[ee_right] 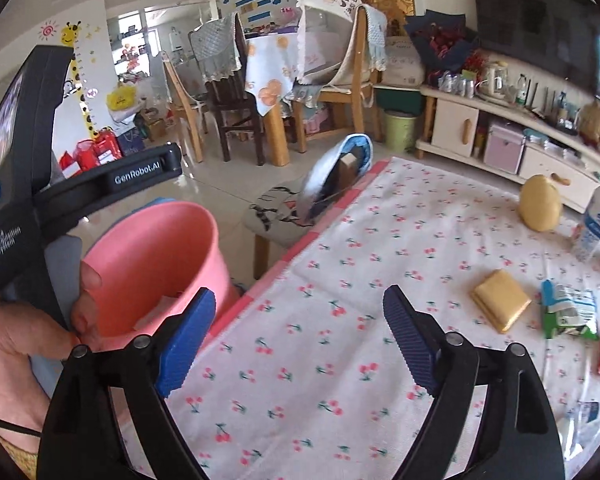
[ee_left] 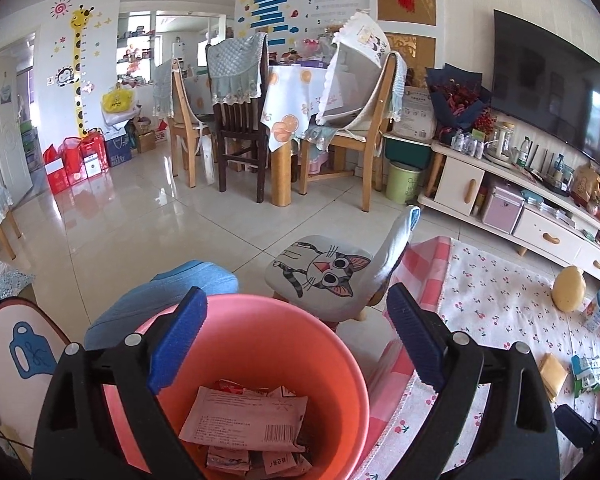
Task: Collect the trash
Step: 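Move both open tools back over the table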
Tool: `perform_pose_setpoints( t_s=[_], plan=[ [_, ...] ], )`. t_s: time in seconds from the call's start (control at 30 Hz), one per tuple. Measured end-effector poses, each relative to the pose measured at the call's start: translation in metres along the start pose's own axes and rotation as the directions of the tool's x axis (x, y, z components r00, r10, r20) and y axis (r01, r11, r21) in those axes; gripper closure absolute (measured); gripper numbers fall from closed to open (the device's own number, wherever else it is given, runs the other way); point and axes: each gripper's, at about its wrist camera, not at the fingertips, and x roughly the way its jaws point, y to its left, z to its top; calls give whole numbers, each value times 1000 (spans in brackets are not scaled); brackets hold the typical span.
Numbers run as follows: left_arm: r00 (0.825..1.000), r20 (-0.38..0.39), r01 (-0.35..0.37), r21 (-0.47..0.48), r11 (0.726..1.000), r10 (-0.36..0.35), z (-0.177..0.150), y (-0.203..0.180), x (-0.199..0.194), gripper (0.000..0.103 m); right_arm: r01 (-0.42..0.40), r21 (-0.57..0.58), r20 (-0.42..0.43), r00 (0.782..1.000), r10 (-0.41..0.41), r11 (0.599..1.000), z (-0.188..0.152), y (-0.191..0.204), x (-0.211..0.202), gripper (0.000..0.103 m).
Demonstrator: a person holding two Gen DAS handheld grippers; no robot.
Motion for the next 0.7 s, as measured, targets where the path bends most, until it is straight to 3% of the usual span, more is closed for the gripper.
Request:
perform_pose_setpoints(
  t_s=[0.47,0.6,0.67,0.7],
  plan=[
    [998,0,69,57,996,-69,-6,-28,-11,7,157,-33,26,987,-156,987,-30,-35,-28,14],
    [985,-9,170,43,985,-170,-9,-36,-17,7,195,-2,46,980,-194,981,-46,-50,-44,13],
    [967,-24,256,27,966,-255,-10,-41,-20,7,207,20,57,976,-208,978,-53,-61,-53,13],
    [949,-36,315,18,949,-314,-12,-45,-23,7,214,33,61,974,-216,976,-57,-65,-58,13]
  ],
)
